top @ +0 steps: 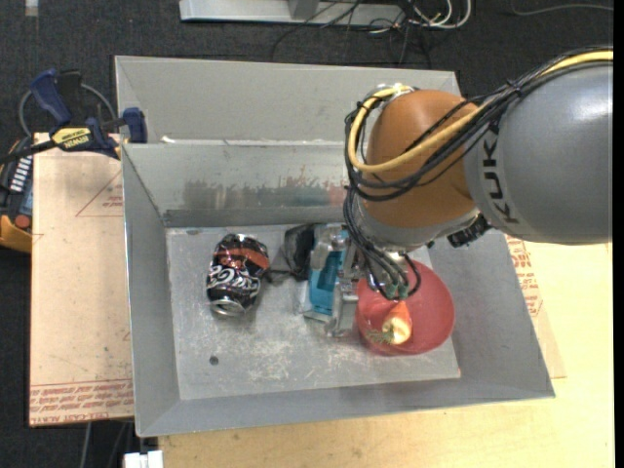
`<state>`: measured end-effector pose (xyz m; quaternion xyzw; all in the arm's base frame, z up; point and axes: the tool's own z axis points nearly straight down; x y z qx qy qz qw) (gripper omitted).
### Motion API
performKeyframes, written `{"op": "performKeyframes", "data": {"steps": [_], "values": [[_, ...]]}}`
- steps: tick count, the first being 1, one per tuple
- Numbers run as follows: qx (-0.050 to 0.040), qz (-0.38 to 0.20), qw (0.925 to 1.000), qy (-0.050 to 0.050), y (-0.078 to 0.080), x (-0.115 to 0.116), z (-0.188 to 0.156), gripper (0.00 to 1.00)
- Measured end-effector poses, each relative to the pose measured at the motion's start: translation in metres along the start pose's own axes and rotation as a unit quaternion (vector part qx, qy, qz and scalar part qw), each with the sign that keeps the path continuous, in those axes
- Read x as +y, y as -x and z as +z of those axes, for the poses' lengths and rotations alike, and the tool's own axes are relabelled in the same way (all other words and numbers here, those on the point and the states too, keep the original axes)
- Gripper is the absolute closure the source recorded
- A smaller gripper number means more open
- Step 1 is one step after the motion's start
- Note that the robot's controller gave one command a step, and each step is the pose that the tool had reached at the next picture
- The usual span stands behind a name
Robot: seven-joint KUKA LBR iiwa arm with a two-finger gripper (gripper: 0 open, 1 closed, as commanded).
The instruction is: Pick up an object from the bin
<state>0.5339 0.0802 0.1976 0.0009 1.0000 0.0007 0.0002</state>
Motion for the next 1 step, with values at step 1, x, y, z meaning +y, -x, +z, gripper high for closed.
{"op": "performKeyframes", "data": {"steps": [1], "values": [[0.0,0.0,1.0,0.0,0.0,0.0,0.0,0.0]]}}
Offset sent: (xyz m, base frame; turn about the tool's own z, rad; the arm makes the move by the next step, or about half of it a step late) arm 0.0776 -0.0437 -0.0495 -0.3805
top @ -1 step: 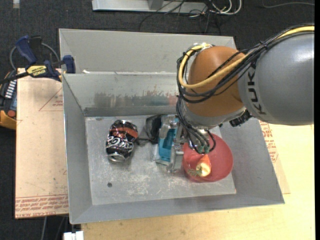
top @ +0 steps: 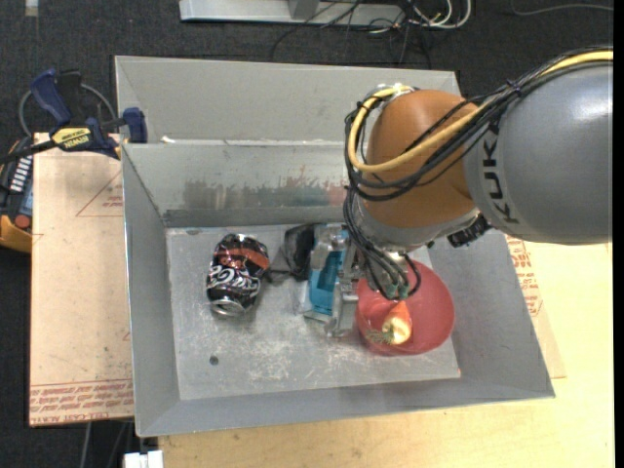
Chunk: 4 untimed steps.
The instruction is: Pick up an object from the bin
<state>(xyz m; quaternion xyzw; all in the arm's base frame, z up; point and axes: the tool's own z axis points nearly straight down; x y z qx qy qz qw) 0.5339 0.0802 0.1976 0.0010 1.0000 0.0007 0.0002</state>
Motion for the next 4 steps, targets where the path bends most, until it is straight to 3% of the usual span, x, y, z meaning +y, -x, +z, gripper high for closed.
{"op": "performKeyframes", "data": {"steps": [1,2,3,4], "values": [[-0.0021,-0.185,0.9828,0.0,0.079,-0.045,0.051,0.0],[-0.001,-0.089,0.996,0.001,0.068,-0.059,0.05,0.0],[-0.0037,-0.351,0.9364,-0.001,0.088,-0.033,0.048,0.0],[-0.0019,-0.232,0.9727,0.0,0.084,-0.025,0.113,0.0]]}}
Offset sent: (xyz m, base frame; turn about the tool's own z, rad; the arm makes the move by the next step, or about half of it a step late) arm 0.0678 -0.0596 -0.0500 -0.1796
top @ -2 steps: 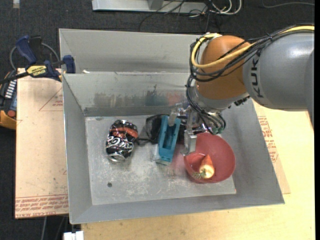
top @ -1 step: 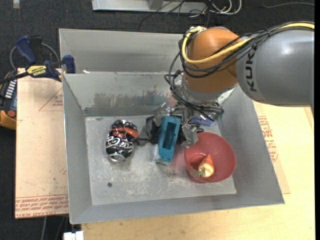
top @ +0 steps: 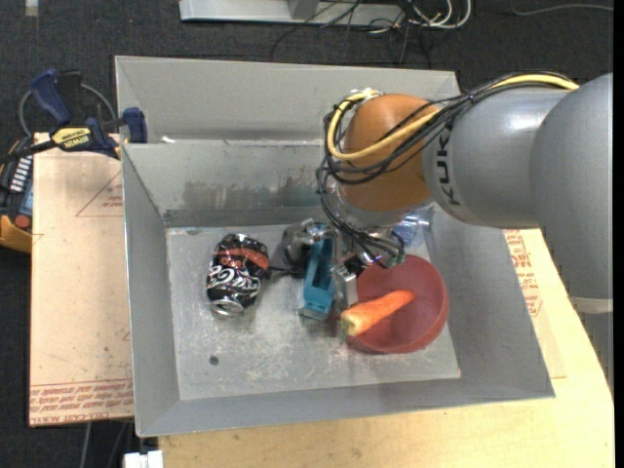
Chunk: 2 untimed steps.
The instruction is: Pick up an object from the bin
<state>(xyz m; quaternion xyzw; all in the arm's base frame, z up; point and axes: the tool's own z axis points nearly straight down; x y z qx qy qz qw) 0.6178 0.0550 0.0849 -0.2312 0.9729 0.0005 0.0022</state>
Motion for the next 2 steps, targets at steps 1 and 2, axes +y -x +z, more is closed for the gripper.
{"op": "performKeyframes", "data": {"steps": [1,2], "values": [[-0.0031,-0.339,0.9409,0.0,0.0132,-0.0038,0.0116,1.0],[-0.0034,-0.394,0.9191,-0.001,0.0153,-0.005,0.0119,1.0]]}}
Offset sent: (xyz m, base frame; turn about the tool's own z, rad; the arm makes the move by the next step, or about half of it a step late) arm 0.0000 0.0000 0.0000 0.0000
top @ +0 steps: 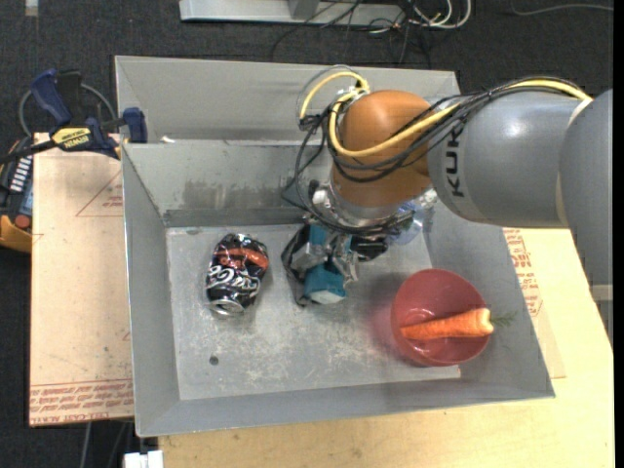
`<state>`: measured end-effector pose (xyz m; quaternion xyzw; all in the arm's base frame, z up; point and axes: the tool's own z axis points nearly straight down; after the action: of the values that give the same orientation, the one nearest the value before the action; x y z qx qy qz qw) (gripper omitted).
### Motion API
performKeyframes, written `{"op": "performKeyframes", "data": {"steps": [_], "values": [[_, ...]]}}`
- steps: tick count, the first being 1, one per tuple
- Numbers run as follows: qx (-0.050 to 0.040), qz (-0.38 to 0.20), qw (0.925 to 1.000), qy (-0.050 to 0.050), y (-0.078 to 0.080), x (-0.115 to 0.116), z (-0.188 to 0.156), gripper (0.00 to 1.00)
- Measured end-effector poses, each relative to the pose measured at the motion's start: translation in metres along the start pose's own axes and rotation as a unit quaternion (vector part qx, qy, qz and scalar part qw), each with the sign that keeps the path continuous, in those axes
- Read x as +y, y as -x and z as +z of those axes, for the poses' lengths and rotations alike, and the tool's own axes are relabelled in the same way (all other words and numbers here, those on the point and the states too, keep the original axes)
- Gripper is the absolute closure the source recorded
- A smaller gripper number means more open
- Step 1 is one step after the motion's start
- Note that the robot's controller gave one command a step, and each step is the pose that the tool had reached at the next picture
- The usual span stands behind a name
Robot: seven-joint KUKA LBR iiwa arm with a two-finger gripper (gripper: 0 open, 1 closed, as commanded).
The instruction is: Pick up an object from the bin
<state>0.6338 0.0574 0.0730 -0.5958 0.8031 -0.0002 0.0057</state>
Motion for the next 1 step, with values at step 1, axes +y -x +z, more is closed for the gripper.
{"op": "performKeyframes", "data": {"steps": [1], "values": [[0.0013,-0.005,1.0,0.004,-0.0011,0.0033,-0.009,1.0]]}}
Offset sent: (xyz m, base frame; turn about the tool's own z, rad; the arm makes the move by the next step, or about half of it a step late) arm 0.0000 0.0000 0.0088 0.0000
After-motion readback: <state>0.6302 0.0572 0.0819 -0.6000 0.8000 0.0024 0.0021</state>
